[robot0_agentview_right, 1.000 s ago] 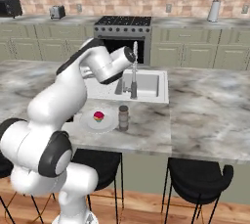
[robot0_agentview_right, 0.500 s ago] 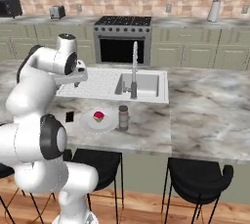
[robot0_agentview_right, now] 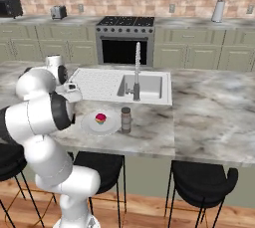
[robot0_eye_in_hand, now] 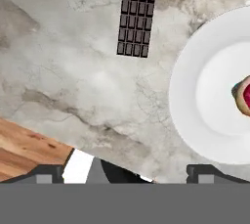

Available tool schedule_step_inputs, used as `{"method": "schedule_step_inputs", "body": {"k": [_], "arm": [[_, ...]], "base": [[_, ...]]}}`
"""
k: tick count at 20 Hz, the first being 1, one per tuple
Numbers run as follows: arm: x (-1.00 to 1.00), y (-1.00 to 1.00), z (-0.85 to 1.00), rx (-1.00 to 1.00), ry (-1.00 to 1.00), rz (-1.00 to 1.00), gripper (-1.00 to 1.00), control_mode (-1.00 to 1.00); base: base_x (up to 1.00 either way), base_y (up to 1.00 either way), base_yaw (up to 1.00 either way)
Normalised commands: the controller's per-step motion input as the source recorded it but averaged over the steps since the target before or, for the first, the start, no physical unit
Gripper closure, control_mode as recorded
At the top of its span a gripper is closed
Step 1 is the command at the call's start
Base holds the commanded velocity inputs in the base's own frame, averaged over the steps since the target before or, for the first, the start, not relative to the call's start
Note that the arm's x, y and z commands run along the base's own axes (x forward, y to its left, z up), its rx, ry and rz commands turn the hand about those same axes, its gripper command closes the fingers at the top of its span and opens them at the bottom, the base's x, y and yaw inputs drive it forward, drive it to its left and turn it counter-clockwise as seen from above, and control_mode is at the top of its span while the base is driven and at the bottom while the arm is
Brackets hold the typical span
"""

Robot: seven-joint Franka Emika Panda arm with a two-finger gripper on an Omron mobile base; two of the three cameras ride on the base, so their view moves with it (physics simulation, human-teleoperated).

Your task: Take the cinnamon bottle from the cabinet and place it on the dining table, next to the plate with the cupcake. Then take the chocolate from the dining counter and place it on the cupcake plate.

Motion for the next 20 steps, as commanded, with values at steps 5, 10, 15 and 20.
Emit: {"method": "schedule_step_inputs", "body": {"k": [5, 10, 15, 20], "arm": [[0.11, 0.04, -0.68, 0.00, 0.11, -0.12, -1.00, -1.00], [0.15, 0.01, -0.63, 0.00, 0.00, -0.15, -1.00, -1.00], [0.19, 0.04, -0.34, 0.00, 0.00, -0.16, -1.00, -1.00], [0.27, 0.00, -0.26, 0.00, 0.00, -0.13, -1.00, -1.00]], "base": [[0.00, 0.00, 0.00], [0.00, 0.00, 0.00], [0.00, 0.00, 0.00], [0.00, 0.00, 0.00]]}}
